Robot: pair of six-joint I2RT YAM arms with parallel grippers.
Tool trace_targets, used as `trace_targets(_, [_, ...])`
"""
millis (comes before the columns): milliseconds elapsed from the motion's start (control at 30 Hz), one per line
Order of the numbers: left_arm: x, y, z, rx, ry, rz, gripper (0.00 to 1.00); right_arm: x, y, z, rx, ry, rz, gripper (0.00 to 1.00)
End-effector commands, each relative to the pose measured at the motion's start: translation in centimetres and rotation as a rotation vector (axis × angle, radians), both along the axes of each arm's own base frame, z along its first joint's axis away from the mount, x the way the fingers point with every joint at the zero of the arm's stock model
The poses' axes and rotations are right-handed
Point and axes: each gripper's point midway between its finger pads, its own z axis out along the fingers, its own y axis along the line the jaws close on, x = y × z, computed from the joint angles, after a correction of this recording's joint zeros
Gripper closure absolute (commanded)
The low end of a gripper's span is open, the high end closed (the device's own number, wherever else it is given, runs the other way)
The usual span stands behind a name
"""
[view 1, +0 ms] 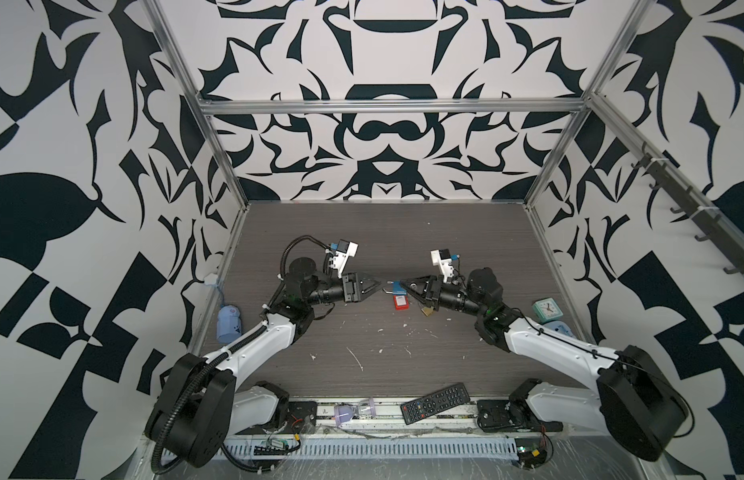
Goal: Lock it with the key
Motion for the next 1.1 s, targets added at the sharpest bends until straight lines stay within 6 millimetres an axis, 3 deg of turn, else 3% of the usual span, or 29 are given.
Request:
trace_targets(0, [-0.5, 0.2, 0.7, -0.016, -0.050, -0.021, 0.17, -0.3, -0.2, 3.1, 0.045, -0.086, -0.001, 1.00])
trace_targets(467, [-0.6, -0.2, 1.1, -0.067, -0.047, -0.069, 0.16, -0.4, -0.4, 4.4, 0.073, -0.116, -0.003, 1.00])
trace_targets(500, [-0.2, -0.4, 0.1, -0.055, -0.016, -0.072, 0.16, -0.4, -0.3, 4.7, 0.077, -0.120, -0.002, 1.00])
trace_targets(633, [0.0, -0.6, -0.6, -0.046, 0.010, -0.075, 0.19, -0.4, -0.3, 5.3, 0.089, -0.134, -0.001, 1.00])
trace_targets(767, [0.0, -1.4, -0.6, -0.051, 0.028, -0.102, 0.31, -0.4, -0.3, 5.4, 0.100, -0.135, 0.000, 1.00])
trace_targets(967, [-0.7, -2.9, -0.1, -0.080, 0.033, -0.150, 0.57, -0.2, 0.1, 5.1, 0.099, -0.132, 0.007, 1.00])
trace_targets(1067, [-0.8, -3.2, 0.0, -0.096, 0.038, -0.164, 0.59, -0.1, 0.2, 5.1, 0.098, -0.132, 0.008, 1.00])
